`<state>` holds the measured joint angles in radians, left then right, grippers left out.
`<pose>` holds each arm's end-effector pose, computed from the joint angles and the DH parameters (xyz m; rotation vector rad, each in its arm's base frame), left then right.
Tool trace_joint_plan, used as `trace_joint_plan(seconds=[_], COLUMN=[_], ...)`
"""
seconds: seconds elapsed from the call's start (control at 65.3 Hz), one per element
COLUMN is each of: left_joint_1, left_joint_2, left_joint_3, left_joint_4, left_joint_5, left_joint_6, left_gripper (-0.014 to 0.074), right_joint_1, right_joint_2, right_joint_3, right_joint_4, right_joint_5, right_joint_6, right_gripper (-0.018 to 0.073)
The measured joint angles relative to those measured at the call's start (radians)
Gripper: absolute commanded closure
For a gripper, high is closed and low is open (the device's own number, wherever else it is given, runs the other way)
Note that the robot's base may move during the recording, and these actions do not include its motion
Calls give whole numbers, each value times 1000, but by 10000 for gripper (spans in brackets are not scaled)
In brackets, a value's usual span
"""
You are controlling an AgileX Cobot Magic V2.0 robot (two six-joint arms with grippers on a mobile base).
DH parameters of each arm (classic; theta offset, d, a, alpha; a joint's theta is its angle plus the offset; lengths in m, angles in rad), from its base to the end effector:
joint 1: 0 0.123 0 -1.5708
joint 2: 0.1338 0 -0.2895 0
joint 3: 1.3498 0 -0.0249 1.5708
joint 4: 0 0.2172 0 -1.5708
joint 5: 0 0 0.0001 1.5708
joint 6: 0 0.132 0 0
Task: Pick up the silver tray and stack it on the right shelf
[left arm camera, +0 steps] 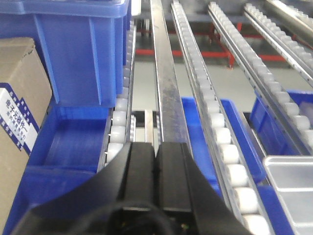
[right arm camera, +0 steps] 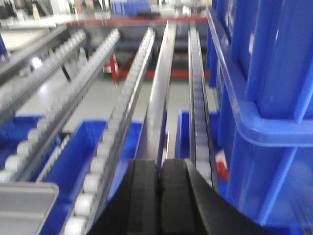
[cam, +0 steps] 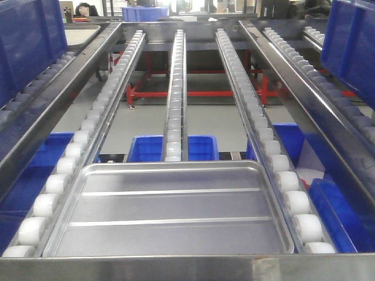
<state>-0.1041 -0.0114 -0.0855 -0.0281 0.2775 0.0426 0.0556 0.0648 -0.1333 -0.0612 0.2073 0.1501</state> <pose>0.0527 -0.0065 0.2102 0.1054 1.6613 -0.0735 0.0587 0.0016 0.2315 0.0378 1.6225 0.1021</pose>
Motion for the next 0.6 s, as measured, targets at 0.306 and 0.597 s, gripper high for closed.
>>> trace_joint_plan(seconds=[0.306, 0.597], left_joint_1=[0, 0], left_joint_2=[256, 606], left_joint_3=[-280, -367], left_joint_4=[-59, -131], left_joint_5=[368, 453], left_joint_6=[0, 0], left_gripper=[694, 694], right_joint_1=[0, 0], right_joint_2=[438, 777], right_joint_3=[-254, -346], right_joint_4=[124, 152], right_joint_5=[292, 460], right_joint_6=[0, 0], right_gripper=[510, 510])
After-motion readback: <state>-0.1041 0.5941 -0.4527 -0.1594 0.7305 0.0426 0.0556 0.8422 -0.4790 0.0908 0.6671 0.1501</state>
